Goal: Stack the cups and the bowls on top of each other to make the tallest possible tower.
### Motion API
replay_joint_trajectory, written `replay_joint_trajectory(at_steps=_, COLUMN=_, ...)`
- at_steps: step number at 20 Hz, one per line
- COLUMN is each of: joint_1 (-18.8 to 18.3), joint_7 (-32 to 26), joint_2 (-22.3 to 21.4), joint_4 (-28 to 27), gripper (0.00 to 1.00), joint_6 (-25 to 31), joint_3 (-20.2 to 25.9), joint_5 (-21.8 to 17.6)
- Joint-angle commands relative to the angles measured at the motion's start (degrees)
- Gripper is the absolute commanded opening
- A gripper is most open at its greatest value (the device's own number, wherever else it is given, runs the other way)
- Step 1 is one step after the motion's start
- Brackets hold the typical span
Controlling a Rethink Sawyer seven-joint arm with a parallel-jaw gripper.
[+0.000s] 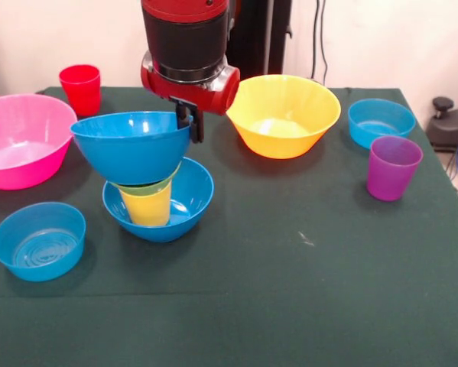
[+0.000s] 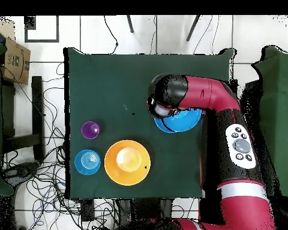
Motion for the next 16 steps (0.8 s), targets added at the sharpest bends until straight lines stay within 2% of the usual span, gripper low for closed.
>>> replay_joint_trajectory(at_steps=1, joint_1=-0.6, joint_7=-4.7, joint_2=3.8, joint_4=2.4, gripper=0.0, joint_6=0.3, joint_3=0.0, joint_5=-3.6)
replay_joint_trajectory(at_steps=2, joint_1=-1.6, joint_7=-4.6, joint_2=4.3, joint_4=2.4, gripper=0.0, joint_6=2.7, joint_3=0.7, joint_5=-1.5)
replay_joint_trajectory(at_steps=16, joint_1=-1.6, joint_7=-5.2, joint_2=4.6, joint_4=1.2, gripper=0.0, joint_6=3.9, joint_3=0.8, joint_5=-2.3)
